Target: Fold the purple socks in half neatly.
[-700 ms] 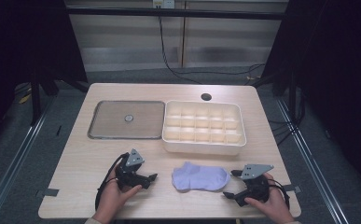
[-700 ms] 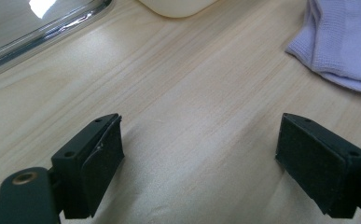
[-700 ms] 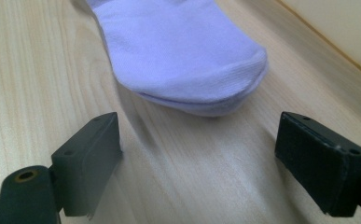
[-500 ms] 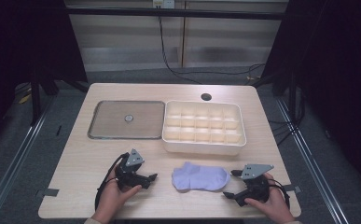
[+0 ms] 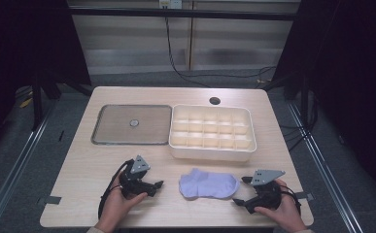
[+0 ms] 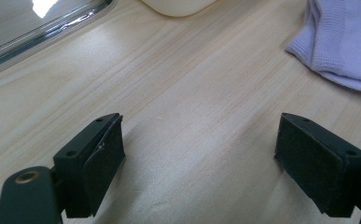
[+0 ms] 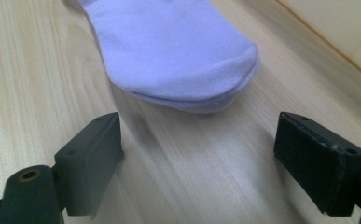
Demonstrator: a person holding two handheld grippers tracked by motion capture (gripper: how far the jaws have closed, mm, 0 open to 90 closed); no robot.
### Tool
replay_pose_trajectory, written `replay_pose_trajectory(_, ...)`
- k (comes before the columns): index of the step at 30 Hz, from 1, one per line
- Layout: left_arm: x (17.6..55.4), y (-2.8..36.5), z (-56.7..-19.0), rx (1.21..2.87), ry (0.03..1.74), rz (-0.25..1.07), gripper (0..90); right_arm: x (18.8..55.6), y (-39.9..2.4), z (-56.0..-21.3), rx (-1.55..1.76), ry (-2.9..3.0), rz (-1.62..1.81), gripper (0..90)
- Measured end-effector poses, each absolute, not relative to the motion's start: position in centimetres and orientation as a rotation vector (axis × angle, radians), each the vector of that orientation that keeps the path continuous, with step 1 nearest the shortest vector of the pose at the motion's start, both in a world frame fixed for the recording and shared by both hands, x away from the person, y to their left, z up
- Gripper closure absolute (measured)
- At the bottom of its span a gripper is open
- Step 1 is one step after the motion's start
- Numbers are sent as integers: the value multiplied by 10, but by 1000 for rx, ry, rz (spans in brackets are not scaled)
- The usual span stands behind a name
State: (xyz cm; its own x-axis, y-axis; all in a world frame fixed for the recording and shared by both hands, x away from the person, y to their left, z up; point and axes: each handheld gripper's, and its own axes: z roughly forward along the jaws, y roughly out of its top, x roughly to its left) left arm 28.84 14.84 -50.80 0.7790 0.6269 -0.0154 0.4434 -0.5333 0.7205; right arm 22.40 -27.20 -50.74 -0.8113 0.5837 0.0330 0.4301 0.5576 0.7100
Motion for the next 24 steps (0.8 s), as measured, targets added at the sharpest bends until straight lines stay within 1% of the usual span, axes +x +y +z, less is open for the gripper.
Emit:
replay_pose_trajectory(2,289,147,-506,2236,808,304,150,222,-272,-507,874,2581,1091,160)
replay_pose_trajectory(3,290,146,-505,2250,814,300,150,222,-273,-506,870,2585,1095,181)
replay_pose_trajectory(6,292,145,-499,2270,856,244,164,222,-277,-503,904,2594,1103,212)
replay_pose_trajectory(9,295,142,-493,2285,909,171,205,224,-277,-502,923,2605,1102,245)
replay_pose_trajectory(10,296,141,-491,2286,912,162,215,223,-276,-501,918,2604,1103,262)
replay_pose_trajectory(12,296,140,-489,2288,914,149,221,223,-276,-500,909,2606,1090,264)
replay_pose_trajectory(13,297,137,-484,2286,923,108,238,221,-274,-497,909,2611,1071,279)
replay_pose_trajectory(15,297,135,-482,2294,928,94,242,220,-275,-496,910,2608,1069,290)
replay_pose_trajectory(18,298,126,-474,2306,907,61,278,221,-277,-494,927,2606,1072,351)
replay_pose_trajectory(19,298,123,-473,2303,898,42,278,221,-277,-494,927,2606,1072,351)
replay_pose_trajectory(20,299,119,-470,2322,885,30,292,222,-277,-493,926,2609,1072,369)
replay_pose_trajectory(21,299,112,-467,2336,875,12,325,222,-277,-493,929,2612,1061,413)
replay_pose_trajectory(23,300,109,-465,2349,868,-4,343,223,-277,-492,932,2619,1060,426)
replay_pose_trajectory(24,301,104,-462,2363,861,-38,352,224,-276,-491,924,2627,1045,450)
